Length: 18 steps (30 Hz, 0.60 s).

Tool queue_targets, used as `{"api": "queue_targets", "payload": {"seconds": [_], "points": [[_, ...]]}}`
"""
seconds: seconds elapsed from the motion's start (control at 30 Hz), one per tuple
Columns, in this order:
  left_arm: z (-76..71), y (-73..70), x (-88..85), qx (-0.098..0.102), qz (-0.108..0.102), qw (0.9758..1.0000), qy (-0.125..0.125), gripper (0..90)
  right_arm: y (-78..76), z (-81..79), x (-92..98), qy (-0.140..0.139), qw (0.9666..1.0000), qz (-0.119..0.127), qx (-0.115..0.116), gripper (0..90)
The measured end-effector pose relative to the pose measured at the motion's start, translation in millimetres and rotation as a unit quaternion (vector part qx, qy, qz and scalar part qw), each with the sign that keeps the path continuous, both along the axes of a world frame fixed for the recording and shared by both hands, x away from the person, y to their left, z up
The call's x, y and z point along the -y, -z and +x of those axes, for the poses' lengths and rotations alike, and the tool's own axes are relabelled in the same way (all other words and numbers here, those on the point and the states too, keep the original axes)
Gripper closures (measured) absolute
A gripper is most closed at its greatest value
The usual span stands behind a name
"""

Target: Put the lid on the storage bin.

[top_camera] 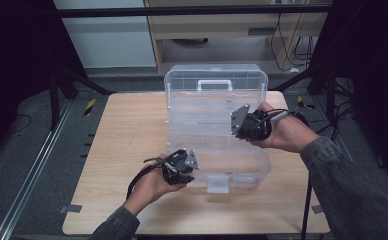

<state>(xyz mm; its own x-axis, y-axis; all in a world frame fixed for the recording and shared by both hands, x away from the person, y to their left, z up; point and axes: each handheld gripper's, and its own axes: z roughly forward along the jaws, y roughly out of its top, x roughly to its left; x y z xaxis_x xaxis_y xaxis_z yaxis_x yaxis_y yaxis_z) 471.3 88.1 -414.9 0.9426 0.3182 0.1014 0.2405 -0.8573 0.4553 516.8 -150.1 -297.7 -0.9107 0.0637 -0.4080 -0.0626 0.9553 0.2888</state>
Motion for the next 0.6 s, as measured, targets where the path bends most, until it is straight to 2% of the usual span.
{"api": "queue_targets", "payload": {"seconds": [0.13, 0.17, 0.27, 0.33, 0.37, 0.57, 0.6], "points": [[-1.8, 0.2, 0.6, 0.001, 0.001, 1.0, -0.005, 77.0, 2.8, -5.2, 1.5, 0.0, 1.0, -0.003, 0.003, 85.8], [2.9, -1.4, 0.3, 0.021, 0.012, 0.9994, 0.025, 76.9, 3.3, -6.0, 1.8, 0.0, 1.0, -0.003, 0.005, 85.5], [1.6, -1.2, 0.6, 0.024, 0.012, 0.9994, 0.022, 76.5, 4.1, -6.1, 3.3, 0.001, 1.0, 0.0, 0.003, 85.6], [-0.9, -0.2, 0.9, 0.015, 0.006, 0.9998, 0.008, 76.3, 4.5, -7.2, 3.5, 0.0, 1.0, 0.002, -0.001, 86.0], [1.4, -1.2, 0.7, 0.024, 0.011, 0.9995, 0.02, 76.3, 4.9, -8.2, 3.2, -0.002, 1.0, 0.002, -0.002, 86.0], [1.3, -0.9, 0.6, 0.024, 0.009, 0.9995, 0.02, 76.1, 9.5, -14.5, 5.4, -0.006, 0.9999, 0.001, -0.008, 85.8], [-2.1, 0.0, 0.7, 0.014, 0.003, 0.9999, 0.001, 76.1, 10.3, -15.6, 5.8, -0.007, 0.9999, 0.001, -0.009, 85.6]]}}
